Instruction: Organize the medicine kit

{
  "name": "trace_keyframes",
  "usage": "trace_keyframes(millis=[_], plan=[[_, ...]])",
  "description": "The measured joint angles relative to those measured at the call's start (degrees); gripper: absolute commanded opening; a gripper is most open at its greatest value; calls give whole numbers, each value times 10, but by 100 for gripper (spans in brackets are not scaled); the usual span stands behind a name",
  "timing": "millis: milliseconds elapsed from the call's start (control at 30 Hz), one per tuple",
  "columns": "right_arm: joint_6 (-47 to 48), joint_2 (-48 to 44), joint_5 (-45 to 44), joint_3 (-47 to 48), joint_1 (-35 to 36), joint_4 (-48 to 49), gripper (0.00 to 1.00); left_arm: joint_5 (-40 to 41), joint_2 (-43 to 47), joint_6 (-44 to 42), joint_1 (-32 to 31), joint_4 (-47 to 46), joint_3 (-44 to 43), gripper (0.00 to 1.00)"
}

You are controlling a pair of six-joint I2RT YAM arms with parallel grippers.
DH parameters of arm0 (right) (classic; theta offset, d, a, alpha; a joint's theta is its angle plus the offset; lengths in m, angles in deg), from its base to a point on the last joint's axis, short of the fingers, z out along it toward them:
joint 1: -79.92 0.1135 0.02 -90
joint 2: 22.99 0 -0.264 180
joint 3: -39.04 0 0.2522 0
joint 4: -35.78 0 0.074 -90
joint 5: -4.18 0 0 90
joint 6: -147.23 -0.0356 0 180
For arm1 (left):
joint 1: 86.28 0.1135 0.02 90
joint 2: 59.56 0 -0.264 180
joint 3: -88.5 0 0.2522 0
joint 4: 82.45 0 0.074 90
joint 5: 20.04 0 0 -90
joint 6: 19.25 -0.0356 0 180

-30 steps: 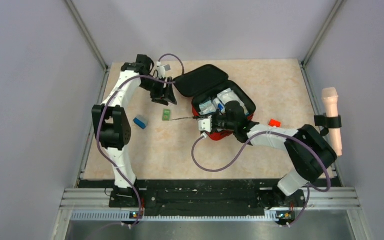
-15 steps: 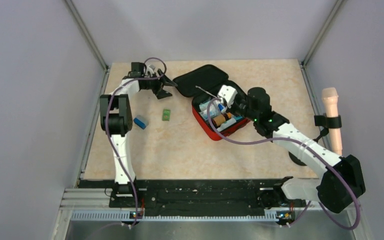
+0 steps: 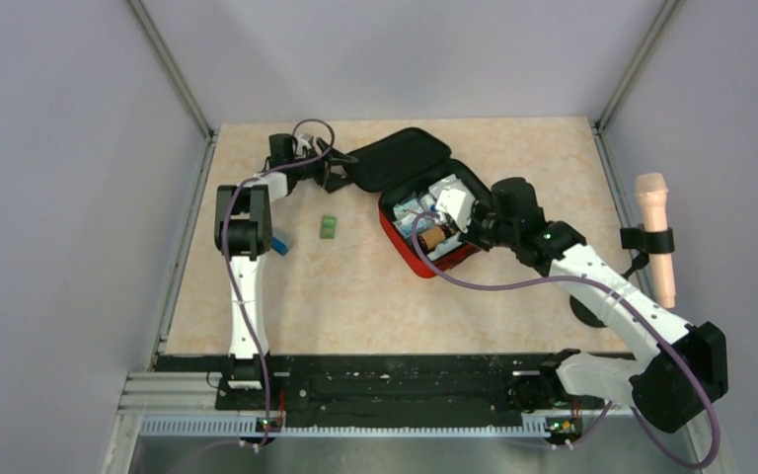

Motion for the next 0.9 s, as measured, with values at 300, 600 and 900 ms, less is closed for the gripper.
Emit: trace_keyframes(millis=[300,600,900], plan=[[15,1,-14,11,0,-62,0,10,-51,49,9,-75,-59,69],[16,5,-21,11,0,-66,0,28,-84,64,12,-113,-107,60],[15,9,-21,10,0,-41,0,20,-62,85,13,-172,-101,55]])
